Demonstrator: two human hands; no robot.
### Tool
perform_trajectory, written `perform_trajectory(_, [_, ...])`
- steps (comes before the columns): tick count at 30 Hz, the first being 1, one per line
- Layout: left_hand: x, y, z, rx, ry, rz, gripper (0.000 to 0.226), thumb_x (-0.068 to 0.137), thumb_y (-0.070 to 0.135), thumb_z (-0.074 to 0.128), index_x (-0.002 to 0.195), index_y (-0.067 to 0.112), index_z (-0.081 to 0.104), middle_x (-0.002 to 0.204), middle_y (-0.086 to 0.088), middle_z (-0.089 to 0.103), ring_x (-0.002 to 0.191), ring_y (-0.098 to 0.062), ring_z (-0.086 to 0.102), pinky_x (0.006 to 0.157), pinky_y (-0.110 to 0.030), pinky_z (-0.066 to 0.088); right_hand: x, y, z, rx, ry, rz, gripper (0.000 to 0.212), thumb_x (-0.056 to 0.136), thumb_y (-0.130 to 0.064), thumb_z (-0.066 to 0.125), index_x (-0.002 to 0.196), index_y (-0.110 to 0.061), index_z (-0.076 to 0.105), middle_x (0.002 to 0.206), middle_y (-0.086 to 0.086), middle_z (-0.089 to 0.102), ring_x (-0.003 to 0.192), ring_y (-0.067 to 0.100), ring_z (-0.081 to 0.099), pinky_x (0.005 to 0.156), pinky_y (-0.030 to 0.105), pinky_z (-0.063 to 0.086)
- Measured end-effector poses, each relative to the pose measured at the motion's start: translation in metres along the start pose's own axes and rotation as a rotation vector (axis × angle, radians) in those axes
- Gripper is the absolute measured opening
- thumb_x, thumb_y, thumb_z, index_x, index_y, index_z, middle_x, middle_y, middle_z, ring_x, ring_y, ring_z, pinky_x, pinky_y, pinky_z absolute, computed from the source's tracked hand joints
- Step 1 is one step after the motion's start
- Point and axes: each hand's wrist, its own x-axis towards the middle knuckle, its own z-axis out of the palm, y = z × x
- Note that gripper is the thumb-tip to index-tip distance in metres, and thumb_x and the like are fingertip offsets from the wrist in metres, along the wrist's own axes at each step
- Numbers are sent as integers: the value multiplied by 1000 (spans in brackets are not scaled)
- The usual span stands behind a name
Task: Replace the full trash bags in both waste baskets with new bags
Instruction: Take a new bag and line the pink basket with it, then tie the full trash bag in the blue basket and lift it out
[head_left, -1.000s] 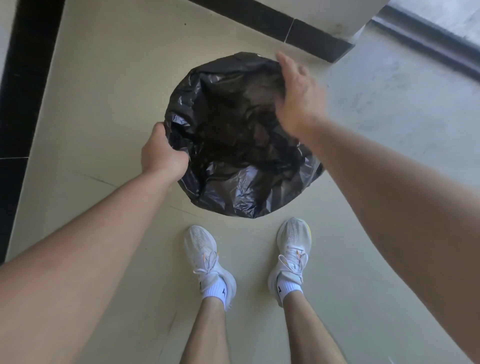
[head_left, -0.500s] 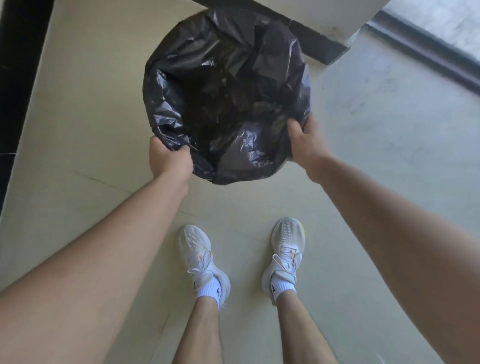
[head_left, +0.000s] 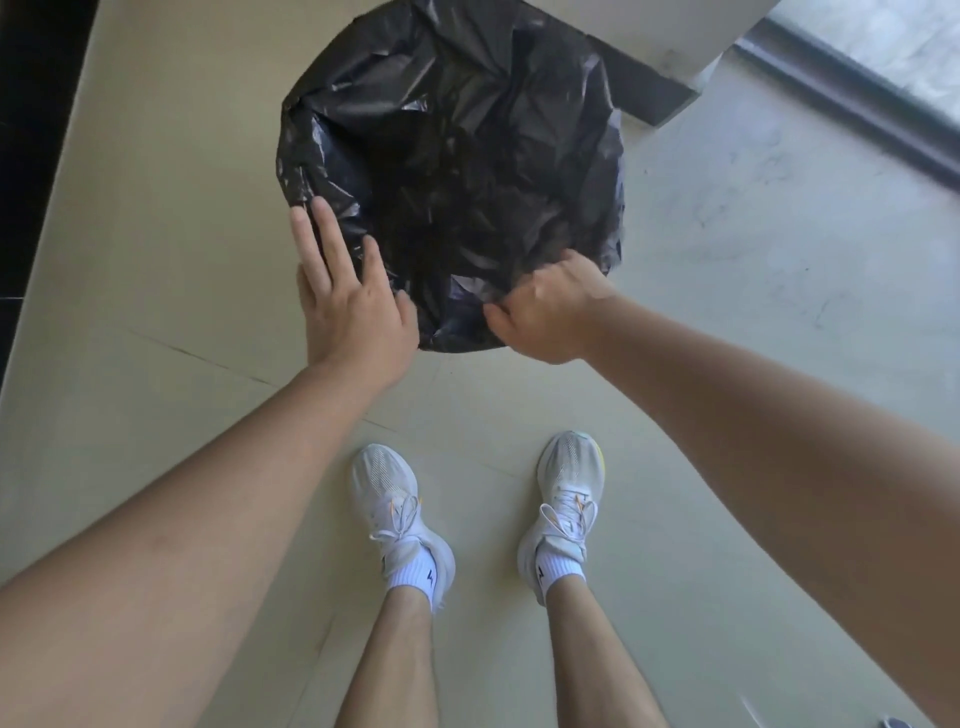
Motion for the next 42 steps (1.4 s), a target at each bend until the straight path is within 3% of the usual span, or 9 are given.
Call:
perform_trajectory(3, [5, 2, -2, 3, 20, 52, 55, 96, 32, 47, 145, 9, 40, 161, -27, -6, 149, -41, -9, 115, -52, 18, 8, -2, -5, 83, -34, 56, 60, 105, -50, 16, 122, -22, 65, 129, 4, 64, 123, 29, 55, 110, 44, 31])
perform_trajectory(6, [5, 10, -14, -150, 191, 64, 61, 96, 33, 47, 149, 6, 32, 159, -32, 2, 149, -44, 4, 118, -48, 16, 13, 3, -7, 146, 504, 178, 39, 102, -37, 37, 129, -24, 61, 149, 8, 48, 142, 29, 37, 121, 51, 9])
perform_trajectory(9, [6, 14, -22, -422, 329, -36, 75, 88, 12, 53, 154, 7, 18, 157, -32, 4, 148, -42, 9, 121, -34, 14, 11, 9, -19, 444, 878, 559, 74, 83, -19, 56, 152, -29, 32, 164, 15, 15, 150, 32, 18, 120, 50, 10])
perform_trajectory(11, [14, 7, -16, -731, 270, -224, 83, 80, 1, 47, 155, 12, 13, 161, -18, 16, 149, -28, 20, 120, -21, 17, 14, 22, -22, 902, 808, 884, 89, 81, -5, 54, 157, -30, 16, 165, 11, 10, 149, 31, 19, 117, 46, 21])
perform_trajectory(14, [25, -5, -9, -932, 194, -471, 78, 78, 7, 48, 152, 22, 28, 148, 3, 47, 134, -11, 47, 113, -33, 38, 20, 46, -7, 1404, 535, 934, 57, 93, -6, 45, 148, -21, 38, 146, 2, 46, 135, 28, 46, 111, 38, 41])
perform_trajectory(16, [23, -3, -16, -881, 206, -458, 75, 83, 12, 55, 153, 20, 28, 152, 1, 43, 138, -13, 43, 118, -31, 31, 14, 50, -3, 1221, 474, 832, 50, 97, -19, 50, 145, -18, 40, 142, 2, 50, 132, 27, 48, 111, 38, 41])
perform_trajectory(20, [3, 0, -52, -558, 240, -227, 70, 97, 36, 49, 155, 13, 19, 163, -13, 15, 150, -24, 16, 115, -21, 10, -18, 33, -23, 754, 714, 758, 77, 96, -45, 48, 159, -20, 10, 166, 9, 7, 152, 28, 12, 121, 43, 12])
perform_trajectory(30, [-91, 25, -312, -346, 498, 134, 56, 105, 35, 34, 152, 5, 29, 159, -23, 21, 148, -35, 20, 121, -37, 12, -197, -20, -221, 501, 828, 470, 63, 103, -45, 32, 158, -18, 19, 166, 8, 14, 153, 28, 11, 122, 40, 4])
perform_trajectory(42, [-209, 57, -671, -186, 835, 240, 56, 105, 41, 30, 154, 14, 25, 162, -18, 18, 149, -35, 19, 118, -51, 22, -451, -72, -467, 308, 1090, 291, 63, 105, -49, 26, 159, -19, 16, 167, 9, 10, 154, 29, 6, 124, 47, 5])
